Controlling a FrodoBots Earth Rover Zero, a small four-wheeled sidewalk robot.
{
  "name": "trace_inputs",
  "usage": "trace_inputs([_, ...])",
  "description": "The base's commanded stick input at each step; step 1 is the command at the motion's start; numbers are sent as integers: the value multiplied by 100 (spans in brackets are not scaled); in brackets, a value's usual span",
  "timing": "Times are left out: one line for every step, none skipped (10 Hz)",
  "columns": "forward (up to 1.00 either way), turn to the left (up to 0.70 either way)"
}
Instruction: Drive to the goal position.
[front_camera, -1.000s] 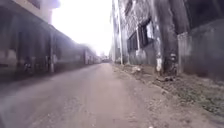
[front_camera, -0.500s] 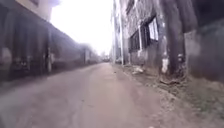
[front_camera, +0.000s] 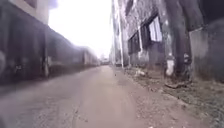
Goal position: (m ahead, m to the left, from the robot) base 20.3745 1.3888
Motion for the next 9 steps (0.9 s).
trace_inputs([50,1])
trace_inputs([50,1])
trace_inputs([50,1])
trace_inputs([50,1])
trace_inputs([50,1])
trace_inputs([50,1])
trace_inputs([50,1])
trace_inputs([50,14])
trace_inputs([50,47])
